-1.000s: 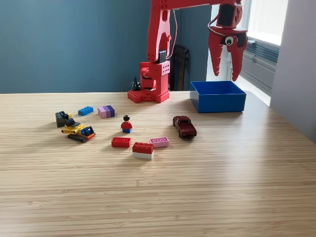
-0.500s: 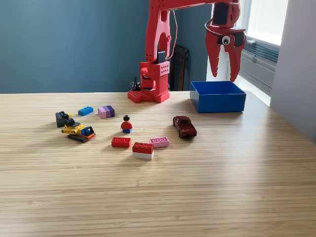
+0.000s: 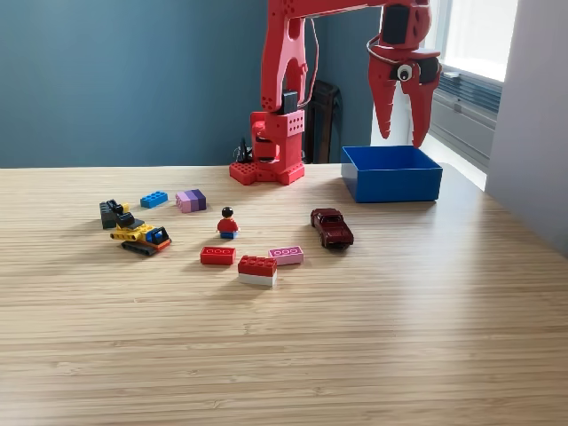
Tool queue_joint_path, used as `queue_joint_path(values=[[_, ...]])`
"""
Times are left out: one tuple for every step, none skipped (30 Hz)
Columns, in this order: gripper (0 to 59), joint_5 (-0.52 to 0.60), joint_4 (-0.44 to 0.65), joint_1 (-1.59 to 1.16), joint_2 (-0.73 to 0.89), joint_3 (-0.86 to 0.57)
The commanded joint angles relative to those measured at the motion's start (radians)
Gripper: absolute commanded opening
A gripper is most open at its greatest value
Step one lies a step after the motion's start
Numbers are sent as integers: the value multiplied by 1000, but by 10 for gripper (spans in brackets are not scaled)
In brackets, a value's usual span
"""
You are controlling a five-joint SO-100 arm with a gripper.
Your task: Grasp a lego block and put it in the bin.
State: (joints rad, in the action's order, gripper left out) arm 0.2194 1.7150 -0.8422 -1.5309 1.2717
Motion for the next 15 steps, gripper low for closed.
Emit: queue_joint_path(values=[[221,15,-9,37,-38,-78],[222,15,-17,51,-38,-80],[223,15,-25,67,-38,-80],[223,18,-31,87,-38,-83],[224,18,-35,109,-38,-84],[224,18,-38,133,-38,-87],[224,17,-43,161,-38,-87],[225,14,-49,190,-38,-89],[225,11,-60,225,-38,-89],[227,8,-72,264,-38,-86],[228,3,-86,302,-38,-83],[229,-2,-100,341,-38,-78],[231,-8,-112,380,-38,-74],[231,-17,-124,419,-38,-67],[231,-28,-133,456,-38,-61]])
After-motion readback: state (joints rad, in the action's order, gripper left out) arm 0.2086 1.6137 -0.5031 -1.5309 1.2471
